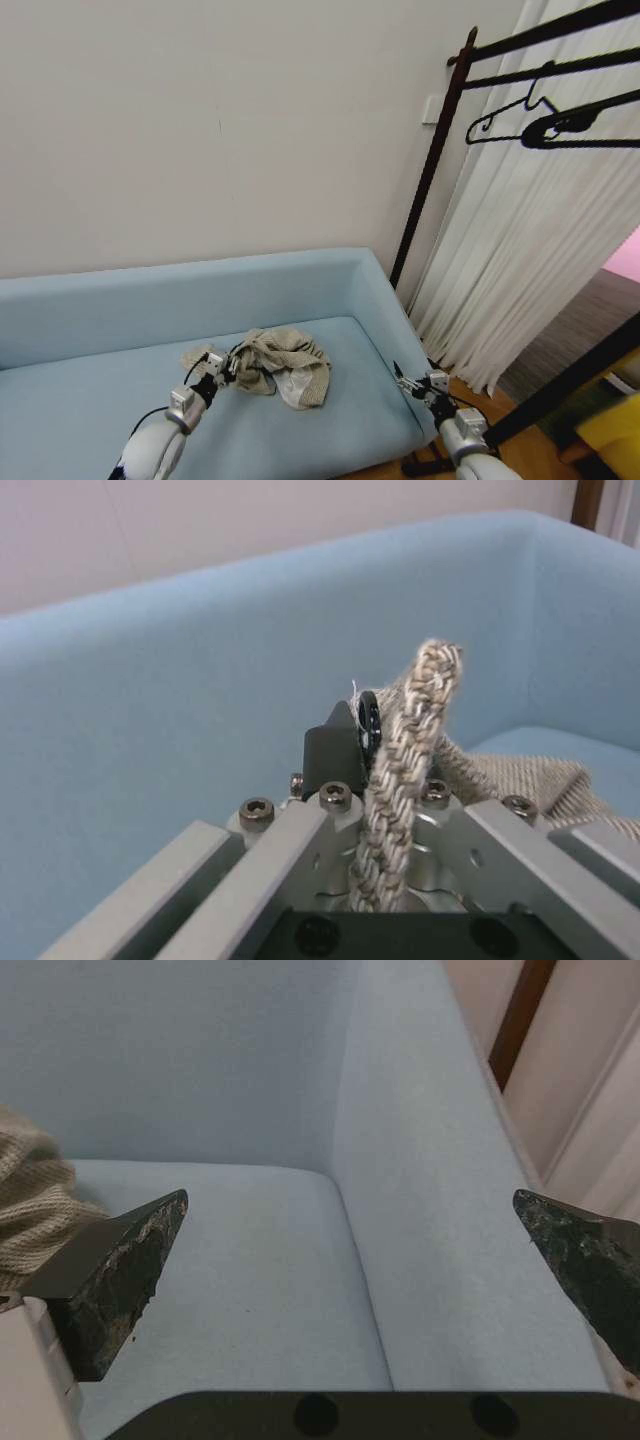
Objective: Pick up the clothes from the sofa and hang them on the clothes hanger.
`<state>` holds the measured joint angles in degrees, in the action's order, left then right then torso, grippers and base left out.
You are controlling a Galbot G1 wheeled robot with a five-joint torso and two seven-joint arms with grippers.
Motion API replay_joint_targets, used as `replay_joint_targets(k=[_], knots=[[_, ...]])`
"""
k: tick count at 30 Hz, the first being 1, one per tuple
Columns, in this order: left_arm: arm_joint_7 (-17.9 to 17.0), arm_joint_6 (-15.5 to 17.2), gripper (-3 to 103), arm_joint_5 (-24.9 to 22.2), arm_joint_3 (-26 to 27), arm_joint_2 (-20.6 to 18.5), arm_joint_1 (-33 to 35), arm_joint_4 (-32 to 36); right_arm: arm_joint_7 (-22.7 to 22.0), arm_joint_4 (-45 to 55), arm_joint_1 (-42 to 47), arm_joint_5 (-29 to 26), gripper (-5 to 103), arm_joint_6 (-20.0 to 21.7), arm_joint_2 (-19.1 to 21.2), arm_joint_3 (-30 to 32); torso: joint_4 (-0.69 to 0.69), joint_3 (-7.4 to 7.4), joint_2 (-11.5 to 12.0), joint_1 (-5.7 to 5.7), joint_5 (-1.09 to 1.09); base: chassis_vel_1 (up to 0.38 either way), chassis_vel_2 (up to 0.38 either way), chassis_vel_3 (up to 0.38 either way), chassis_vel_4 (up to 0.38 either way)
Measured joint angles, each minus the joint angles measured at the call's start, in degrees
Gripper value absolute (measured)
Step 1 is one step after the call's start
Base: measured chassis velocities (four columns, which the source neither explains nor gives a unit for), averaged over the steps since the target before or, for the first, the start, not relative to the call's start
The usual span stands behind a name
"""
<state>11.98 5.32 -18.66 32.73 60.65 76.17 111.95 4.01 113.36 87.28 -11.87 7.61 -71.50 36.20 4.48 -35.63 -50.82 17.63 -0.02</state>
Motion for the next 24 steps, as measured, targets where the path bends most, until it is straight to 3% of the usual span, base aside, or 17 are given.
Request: replay_joint_targets(k=[7, 12, 13, 17, 18, 22, 24], knots=[[-0.3, 0.9, 2, -3.3, 3.9, -5.1, -0.9, 1.1, -1.5, -2.7, -5.9, -1.4, 100, 2.6, 5.2, -8.1, -0.04, 0.00, 0.0, 0.00, 0.01, 0.000, 0.000, 0.000, 0.000], [-1.2, 1.7, 2, -4.7, 3.7, -7.1, -1.5, 1.2, -2.4, -8.7, -15.0, -3.1, 100, 3.4, 8.5, -20.0, -0.01, 0.00, 0.0, 0.00, 0.01, 0.000, 0.000, 0.000, 0.000], [-1.2, 1.7, 2, -4.7, 3.7, -7.1, -1.5, 1.2, -2.4, -8.7, -15.0, -3.1, 100, 3.4, 8.5, -20.0, -0.01, 0.00, 0.0, 0.00, 0.01, 0.000, 0.000, 0.000, 0.000], [-1.5, 1.9, 2, -4.8, 3.0, -7.6, -1.7, 1.2, -5.4, -14.4, -24.9, -4.2, 100, 3.9, 8.6, -31.4, -0.04, -0.01, 0.0, 0.01, 0.00, 0.000, 0.000, 0.000, 0.000], [-1.5, 1.9, 2, -4.8, 3.0, -7.6, -1.7, 1.2, -5.4, -14.4, -24.9, -4.2, 100, 3.9, 8.6, -31.4, -0.04, -0.01, 0.0, 0.01, 0.00, 0.000, 0.000, 0.000, 0.000], [-1.7, 2.0, 2, -5.0, 3.0, -8.1, -1.6, 1.0, -8.0, -19.1, -31.0, -4.2, 100, 4.4, 6.6, -41.1, -0.03, -0.01, 0.0, 0.00, 0.01, 0.000, 0.000, 0.000, 0.000], [-1.8, 2.0, 2, -5.1, 2.9, -8.3, -1.6, 0.9, -8.2, -20.3, -32.1, -3.3, 100, 4.4, 6.0, -43.0, -0.03, -0.01, 0.0, 0.00, 0.00, 0.000, 0.000, 0.000, 0.000]])
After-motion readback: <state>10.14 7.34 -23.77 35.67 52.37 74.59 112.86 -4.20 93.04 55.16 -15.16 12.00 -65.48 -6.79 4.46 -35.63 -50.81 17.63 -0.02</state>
